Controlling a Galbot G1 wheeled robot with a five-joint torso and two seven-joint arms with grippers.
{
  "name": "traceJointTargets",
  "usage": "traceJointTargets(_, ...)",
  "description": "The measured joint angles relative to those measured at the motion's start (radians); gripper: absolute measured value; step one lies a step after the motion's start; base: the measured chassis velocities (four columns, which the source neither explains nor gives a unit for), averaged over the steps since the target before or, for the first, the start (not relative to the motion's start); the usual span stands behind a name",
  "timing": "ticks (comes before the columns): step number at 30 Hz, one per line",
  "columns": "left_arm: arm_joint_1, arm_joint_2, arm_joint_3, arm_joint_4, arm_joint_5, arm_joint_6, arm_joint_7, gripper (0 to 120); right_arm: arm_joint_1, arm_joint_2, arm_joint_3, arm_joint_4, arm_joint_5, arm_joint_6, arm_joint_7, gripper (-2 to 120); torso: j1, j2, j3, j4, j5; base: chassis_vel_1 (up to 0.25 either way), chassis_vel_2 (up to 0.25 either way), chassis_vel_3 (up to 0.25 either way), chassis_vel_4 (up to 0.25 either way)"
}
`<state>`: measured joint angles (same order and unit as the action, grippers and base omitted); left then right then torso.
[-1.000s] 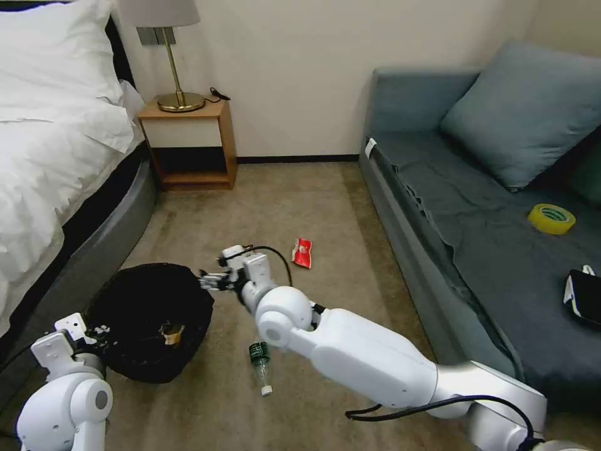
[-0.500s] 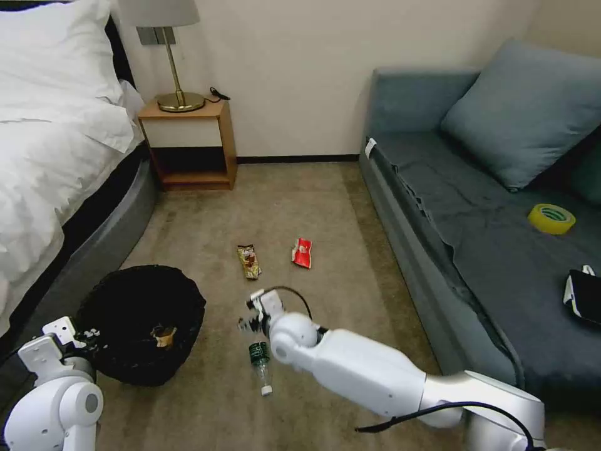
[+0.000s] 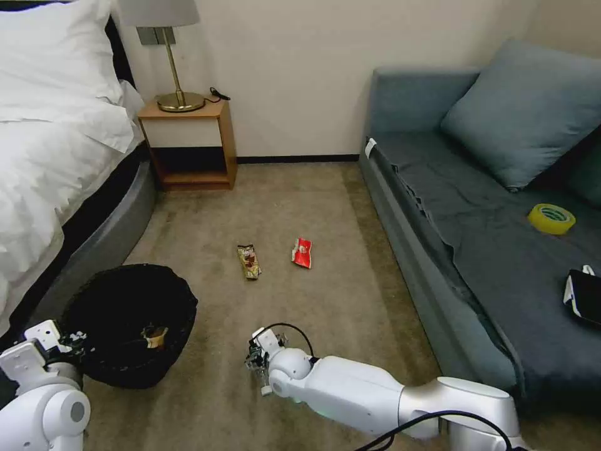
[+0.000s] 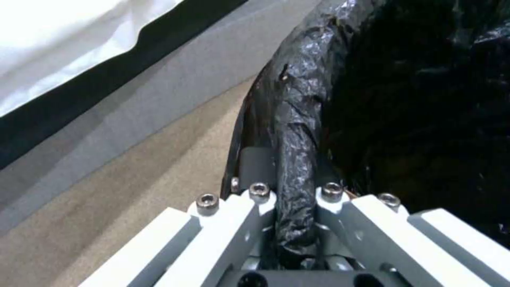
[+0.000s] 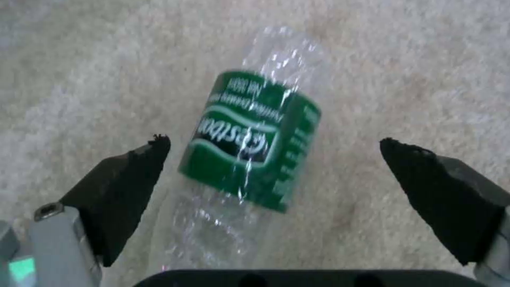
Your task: Pick up the trash bin, then pick up the garbage on the floor and place it into the trash bin.
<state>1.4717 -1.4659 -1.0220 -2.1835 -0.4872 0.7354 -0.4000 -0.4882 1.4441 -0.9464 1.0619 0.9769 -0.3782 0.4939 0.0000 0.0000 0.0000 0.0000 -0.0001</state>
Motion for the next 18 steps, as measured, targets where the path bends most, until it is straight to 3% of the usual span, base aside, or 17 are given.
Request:
traceJointTargets(13,0.011,-0.006,-0.012,-0.007,0.004,0.000,0.001,2,-0.039,-0.011,-0.019,-0.001,-0.029,0.011,-0.005,100,0.000,0.000,0.000,-0.0001,0.0000,0.000,0.000,0.000,0.000)
traceJointTargets(18,0.011,-0.006,-0.013,-0.007,0.004,0.000,0.001,2,-0.044,-0.011,-0.025,-0.001,-0.034,0.016,-0.008,94,0.000,0.000,0.000,0.0000,0.0001,0.000,0.000,0.000,0.000)
